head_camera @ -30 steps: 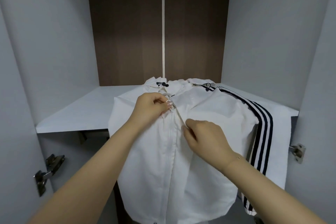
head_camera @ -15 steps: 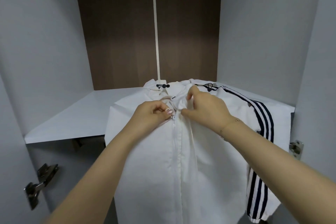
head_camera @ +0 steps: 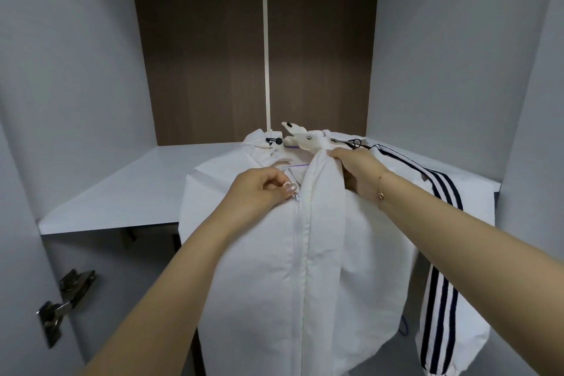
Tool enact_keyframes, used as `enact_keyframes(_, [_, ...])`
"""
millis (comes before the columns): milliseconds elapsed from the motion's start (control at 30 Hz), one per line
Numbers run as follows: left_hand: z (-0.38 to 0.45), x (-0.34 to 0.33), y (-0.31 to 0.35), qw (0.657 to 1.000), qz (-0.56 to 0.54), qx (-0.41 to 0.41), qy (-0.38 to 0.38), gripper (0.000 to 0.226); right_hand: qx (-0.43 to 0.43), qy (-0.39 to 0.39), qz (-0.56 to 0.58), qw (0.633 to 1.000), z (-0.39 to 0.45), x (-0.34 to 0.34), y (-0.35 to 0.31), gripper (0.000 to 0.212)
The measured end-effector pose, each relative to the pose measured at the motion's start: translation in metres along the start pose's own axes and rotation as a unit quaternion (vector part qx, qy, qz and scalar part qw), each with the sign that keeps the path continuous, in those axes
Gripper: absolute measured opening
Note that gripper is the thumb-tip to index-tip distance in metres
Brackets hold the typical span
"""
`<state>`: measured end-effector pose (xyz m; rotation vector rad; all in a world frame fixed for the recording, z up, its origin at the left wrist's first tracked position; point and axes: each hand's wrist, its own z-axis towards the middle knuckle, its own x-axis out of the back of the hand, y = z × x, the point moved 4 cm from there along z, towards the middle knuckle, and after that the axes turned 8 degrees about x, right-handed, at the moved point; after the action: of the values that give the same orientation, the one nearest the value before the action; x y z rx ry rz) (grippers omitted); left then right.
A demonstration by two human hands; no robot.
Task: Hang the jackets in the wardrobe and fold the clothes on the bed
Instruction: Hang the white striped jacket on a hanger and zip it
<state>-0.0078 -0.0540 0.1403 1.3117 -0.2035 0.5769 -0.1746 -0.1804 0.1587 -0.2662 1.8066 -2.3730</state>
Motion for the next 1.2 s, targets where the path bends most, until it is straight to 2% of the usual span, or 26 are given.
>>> enact_keyframes(100, [0.001,-0.001,0.001,1.000,0.011,-0.009,0.004,0.012,-0.035,-0.017,-0.025,0.999,0.003,0.006,0.002,0.022])
enact_keyframes(267, [0.001,-0.002,0.001,1.000,0.024,-0.020,0.002,0.012,0.055,-0.011,-0.238,0.970,0.013,0.009,-0.011,0.039])
enact_keyframes(367, [0.002,-0.002,0.001,1.000,0.019,-0.014,0.001,0.013,0.068,-0.015,-0.292,0.954,0.020,-0.001,-0.012,0.040])
enact_keyframes(400, [0.003,-0.002,0.001,1.000,0.019,-0.010,-0.001,0.013,0.055,-0.022,-0.256,0.965,0.022,-0.006,-0.013,0.037])
enact_keyframes(433, [0.003,-0.002,0.001,1.000,0.017,-0.007,-0.004,0.013,0.024,-0.029,-0.172,0.984,0.024,-0.010,-0.012,0.033])
enact_keyframes(467, [0.004,-0.002,0.000,1.000,0.015,-0.004,-0.005,0.014,-0.020,-0.035,-0.040,0.998,0.026,-0.014,-0.009,0.027])
enact_keyframes(533, [0.005,-0.001,-0.001,1.000,0.005,-0.003,-0.004,0.014,-0.067,-0.034,0.202,0.977,0.027,-0.019,-0.005,0.019])
enact_keyframes(567, [0.005,-0.001,-0.002,1.000,0.000,-0.003,-0.003,0.014,-0.068,-0.035,0.240,0.968,0.030,-0.018,-0.002,0.018])
enact_keyframes(600, [0.005,-0.002,-0.002,1.000,-0.001,-0.003,-0.002,0.014,-0.072,-0.033,0.223,0.972,0.031,-0.018,0.003,0.017])
enact_keyframes(633, [0.005,-0.002,-0.002,1.000,0.001,-0.003,-0.002,0.014,-0.070,-0.026,0.152,0.986,0.031,-0.015,0.008,0.015])
enact_keyframes(667, [0.005,-0.003,-0.002,1.000,0.004,-0.004,-0.002,0.014,-0.052,-0.013,0.037,0.998,0.031,-0.009,0.009,0.011])
enact_keyframes(700, [0.005,-0.003,-0.002,1.000,0.003,-0.003,-0.003,0.014,-0.016,0.005,-0.107,0.994,0.031,-0.002,0.007,0.013])
enact_keyframes(733, [0.006,-0.004,-0.002,1.000,0.001,-0.002,-0.003,0.015,0.028,0.020,-0.236,0.971,0.031,0.005,0.003,0.021])
enact_keyframes(767, [0.006,-0.004,-0.002,1.000,0.000,-0.002,-0.002,0.015,0.073,0.016,-0.319,0.945,0.027,0.009,-0.003,0.030])
enact_keyframes(833, [0.007,-0.003,-0.002,1.000,0.006,-0.002,0.001,0.016,0.174,0.003,-0.376,0.910,0.008,0.010,-0.016,0.030])
enact_keyframes(900, [0.007,-0.002,-0.001,1.000,0.009,-0.006,-0.002,0.016,0.268,-0.008,-0.392,0.880,-0.019,0.007,-0.024,0.006])
enact_keyframes(933, [0.008,-0.002,-0.001,1.000,0.009,-0.010,-0.002,0.016,0.283,-0.035,-0.377,0.881,-0.033,0.003,-0.023,0.008])
enact_keyframes(1033, [0.009,-0.004,0.000,1.000,0.006,-0.019,0.005,0.014,0.200,-0.153,-0.328,0.910,-0.072,-0.013,-0.010,0.043])
enact_keyframes(1067, [0.010,-0.004,0.001,1.000,0.005,-0.019,0.008,0.013,0.182,-0.164,-0.353,0.903,-0.078,-0.019,-0.006,0.054])
enact_keyframes(1133, [0.012,-0.004,0.002,1.000,0.004,-0.021,0.011,0.012,0.219,-0.128,-0.463,0.850,-0.083,-0.028,-0.007,0.064])
enact_keyframes(1167, [0.013,-0.004,0.003,1.000,0.007,-0.026,0.016,0.011,0.241,-0.112,-0.499,0.825,-0.085,-0.033,-0.010,0.063])
enact_keyframes(1200, [0.013,-0.003,0.004,0.999,0.012,-0.034,0.022,0.010,0.253,-0.115,-0.507,0.816,-0.086,-0.038,-0.012,0.059])
